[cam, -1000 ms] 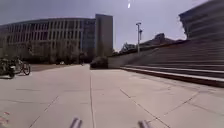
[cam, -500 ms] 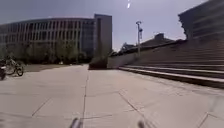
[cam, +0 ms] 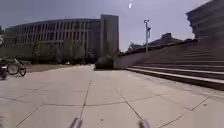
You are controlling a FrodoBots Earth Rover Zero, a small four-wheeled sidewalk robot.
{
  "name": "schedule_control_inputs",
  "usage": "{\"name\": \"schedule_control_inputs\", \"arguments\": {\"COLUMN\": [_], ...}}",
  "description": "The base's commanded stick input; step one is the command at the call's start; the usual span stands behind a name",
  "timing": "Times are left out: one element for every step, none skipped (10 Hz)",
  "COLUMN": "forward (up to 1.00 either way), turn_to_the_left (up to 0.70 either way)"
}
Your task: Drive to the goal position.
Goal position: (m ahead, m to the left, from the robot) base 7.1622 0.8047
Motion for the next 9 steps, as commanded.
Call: {"name": "schedule_control_inputs", "arguments": {"forward": [1.0,1.0,1.0,1.0,1.0,1.0,1.0,1.0,1.0], "turn_to_the_left": [0.15,0.0,0.0,0.0,0.0,0.0,0.0,0.0,0.0]}}
